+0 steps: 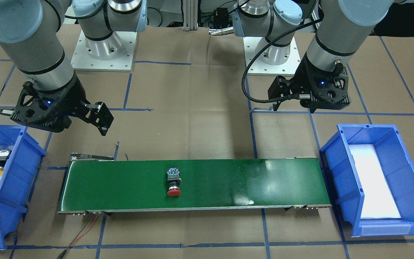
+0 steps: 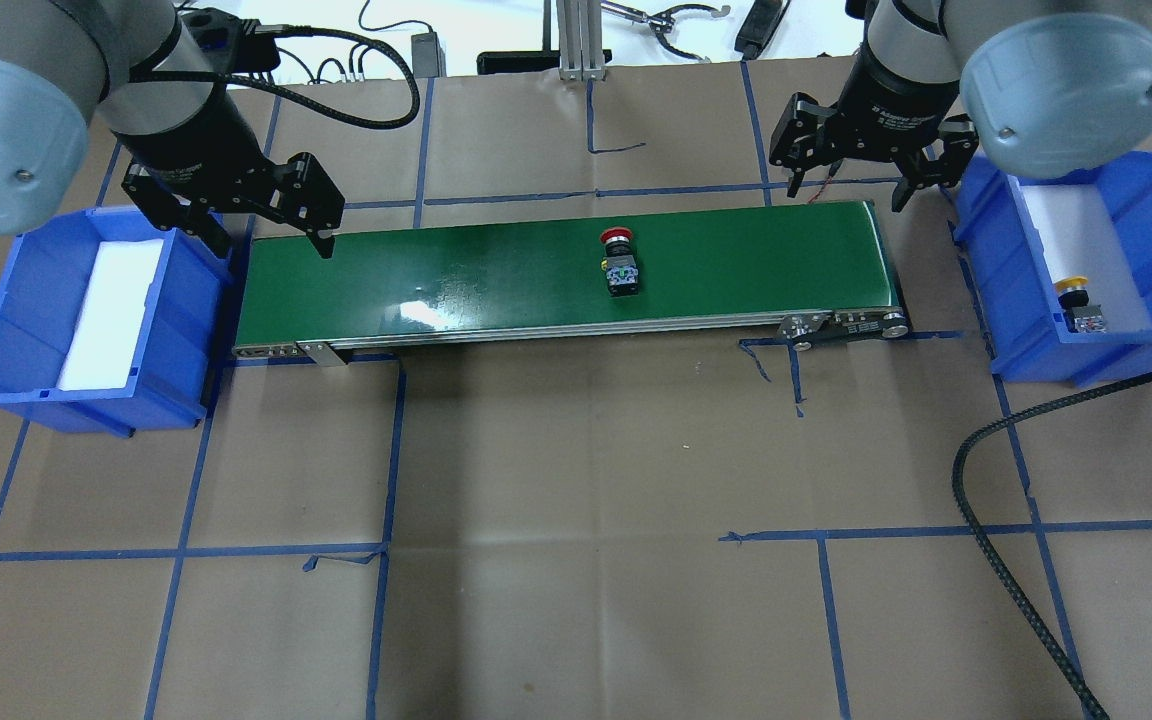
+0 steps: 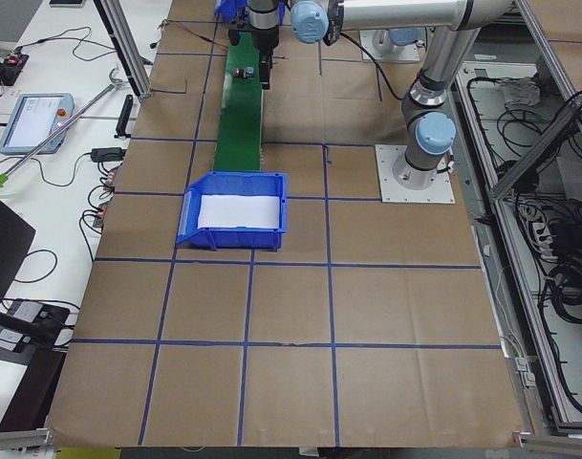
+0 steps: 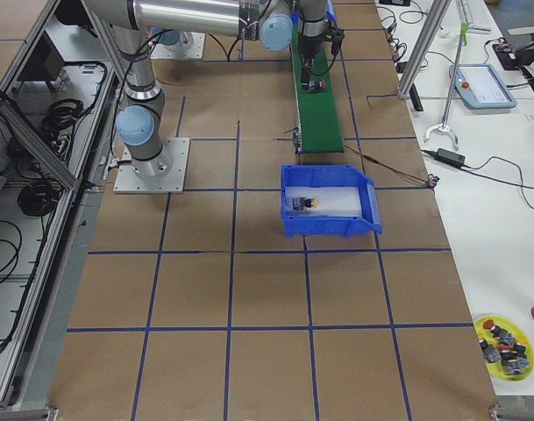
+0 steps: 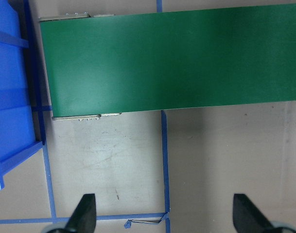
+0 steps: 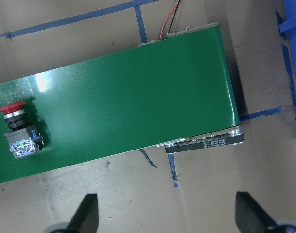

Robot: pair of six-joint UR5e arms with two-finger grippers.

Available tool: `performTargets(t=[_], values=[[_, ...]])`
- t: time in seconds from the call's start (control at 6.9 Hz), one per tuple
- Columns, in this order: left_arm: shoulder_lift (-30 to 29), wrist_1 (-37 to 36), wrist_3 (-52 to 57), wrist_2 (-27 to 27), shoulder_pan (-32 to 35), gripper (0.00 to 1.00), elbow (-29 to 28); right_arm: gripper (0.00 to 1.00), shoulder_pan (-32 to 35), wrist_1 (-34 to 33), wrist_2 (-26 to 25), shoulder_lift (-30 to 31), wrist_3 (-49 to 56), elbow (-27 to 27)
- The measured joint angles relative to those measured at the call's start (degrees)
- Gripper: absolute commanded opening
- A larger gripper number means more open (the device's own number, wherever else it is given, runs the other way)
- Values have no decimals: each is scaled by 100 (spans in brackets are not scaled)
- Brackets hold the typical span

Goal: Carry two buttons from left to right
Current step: 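Move the right gripper back over the conveyor toward the red button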

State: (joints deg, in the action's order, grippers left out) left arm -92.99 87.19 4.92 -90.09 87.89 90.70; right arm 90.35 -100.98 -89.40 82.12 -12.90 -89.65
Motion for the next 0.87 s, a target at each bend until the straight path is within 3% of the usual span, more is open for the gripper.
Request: performTargets(t=[0.87], values=[[0, 0, 0, 0, 0, 100, 0, 100, 7, -318, 5, -231, 68, -7]])
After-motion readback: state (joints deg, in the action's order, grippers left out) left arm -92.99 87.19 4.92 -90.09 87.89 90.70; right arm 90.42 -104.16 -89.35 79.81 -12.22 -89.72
